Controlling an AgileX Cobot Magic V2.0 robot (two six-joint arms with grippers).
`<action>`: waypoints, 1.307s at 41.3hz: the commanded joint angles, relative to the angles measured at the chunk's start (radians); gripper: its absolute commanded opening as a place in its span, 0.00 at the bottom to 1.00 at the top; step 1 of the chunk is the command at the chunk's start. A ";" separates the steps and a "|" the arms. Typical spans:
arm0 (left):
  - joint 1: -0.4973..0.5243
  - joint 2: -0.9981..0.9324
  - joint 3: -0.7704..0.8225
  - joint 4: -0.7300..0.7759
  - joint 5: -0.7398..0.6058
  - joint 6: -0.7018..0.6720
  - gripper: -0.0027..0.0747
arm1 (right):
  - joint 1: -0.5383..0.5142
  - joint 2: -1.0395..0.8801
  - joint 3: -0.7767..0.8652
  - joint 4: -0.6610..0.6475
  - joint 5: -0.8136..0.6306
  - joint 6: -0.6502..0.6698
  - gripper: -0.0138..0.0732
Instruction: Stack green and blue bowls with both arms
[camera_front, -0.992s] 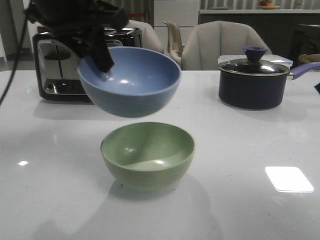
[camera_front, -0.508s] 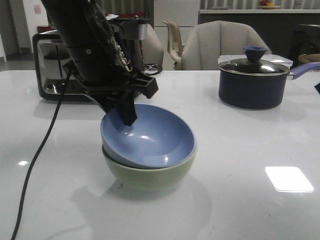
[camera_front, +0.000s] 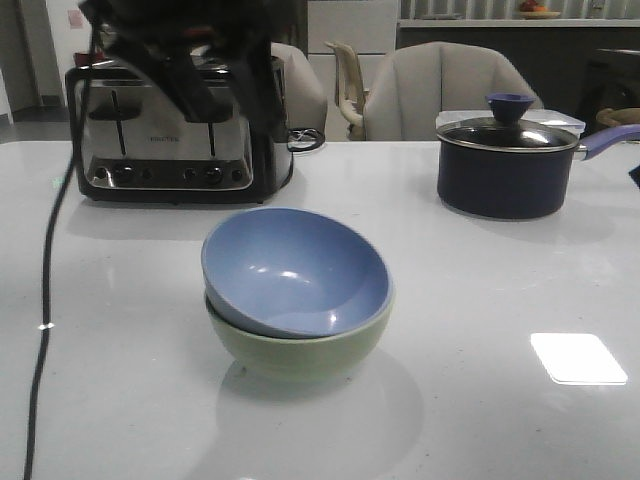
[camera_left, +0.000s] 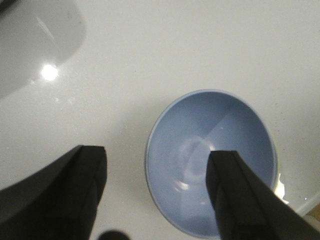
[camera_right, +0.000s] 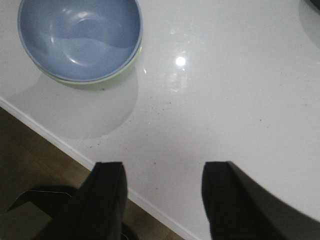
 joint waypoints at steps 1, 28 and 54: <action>0.001 -0.141 -0.003 -0.010 -0.018 0.004 0.67 | 0.001 -0.005 -0.024 -0.010 -0.059 -0.008 0.69; 0.001 -0.801 0.560 0.017 -0.104 0.006 0.67 | 0.001 -0.005 -0.024 -0.010 -0.065 -0.008 0.69; 0.001 -1.008 0.748 0.020 -0.175 0.006 0.59 | 0.001 -0.005 -0.024 -0.011 -0.075 -0.008 0.55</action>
